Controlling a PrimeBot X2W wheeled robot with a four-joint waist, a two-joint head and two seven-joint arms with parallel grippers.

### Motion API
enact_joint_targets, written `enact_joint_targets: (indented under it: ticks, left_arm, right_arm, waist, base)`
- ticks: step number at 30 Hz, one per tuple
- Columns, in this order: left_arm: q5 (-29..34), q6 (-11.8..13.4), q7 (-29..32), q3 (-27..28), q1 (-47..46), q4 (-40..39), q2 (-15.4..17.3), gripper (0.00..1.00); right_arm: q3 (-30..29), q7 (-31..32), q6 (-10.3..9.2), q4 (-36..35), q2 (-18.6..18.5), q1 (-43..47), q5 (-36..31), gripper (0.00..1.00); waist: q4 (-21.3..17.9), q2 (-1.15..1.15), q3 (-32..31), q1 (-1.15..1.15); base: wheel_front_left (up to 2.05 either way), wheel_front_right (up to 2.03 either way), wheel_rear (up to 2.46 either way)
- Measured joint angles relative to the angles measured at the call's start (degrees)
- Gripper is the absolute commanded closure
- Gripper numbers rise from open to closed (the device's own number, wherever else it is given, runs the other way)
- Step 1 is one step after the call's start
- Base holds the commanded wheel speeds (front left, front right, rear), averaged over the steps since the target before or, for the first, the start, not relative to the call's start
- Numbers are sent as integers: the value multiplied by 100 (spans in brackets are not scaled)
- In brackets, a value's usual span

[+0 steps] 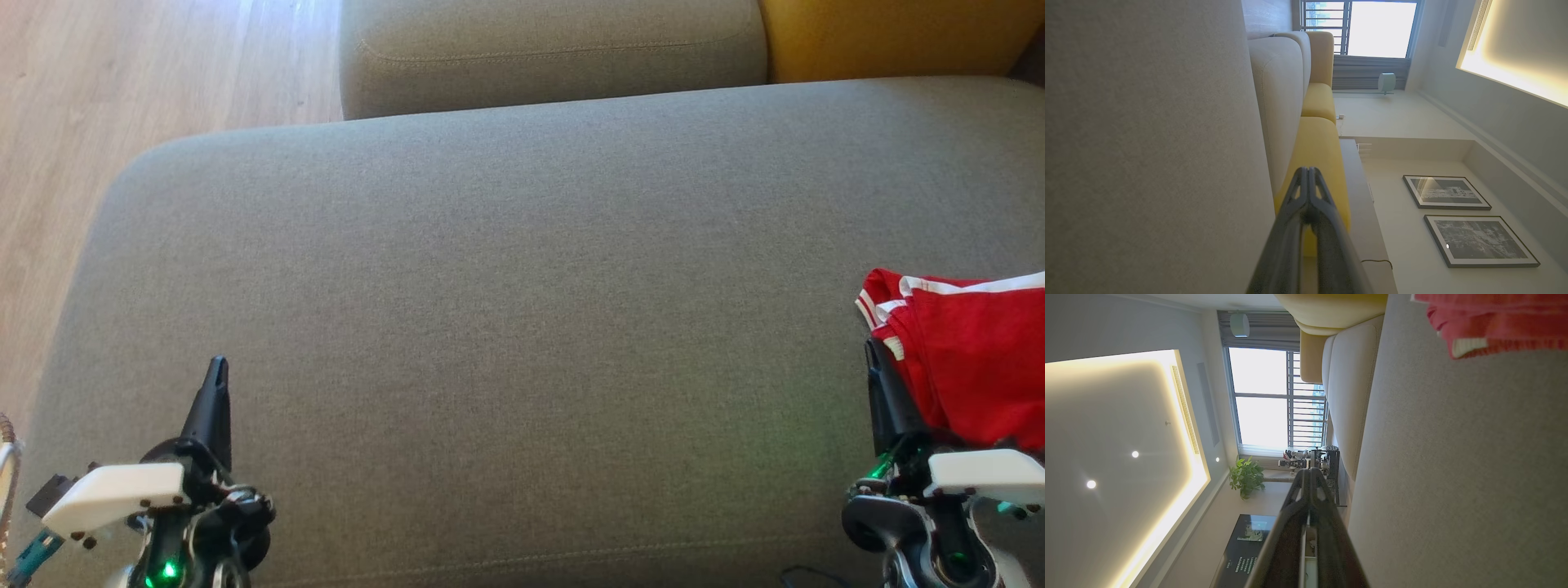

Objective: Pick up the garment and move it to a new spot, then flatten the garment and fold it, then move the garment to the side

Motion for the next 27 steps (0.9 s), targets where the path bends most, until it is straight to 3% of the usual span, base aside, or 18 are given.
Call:
enact_joint_targets:
  ticks: [27]
  left_arm:
    - [2, -1, 38, 52, -1, 9, -20, 100]
  right_arm:
    - [0, 0, 0, 0, 0, 0, 0, 100]
  waist:
    - [0, 0, 0, 0]
  base:
    - [0, 0, 0]
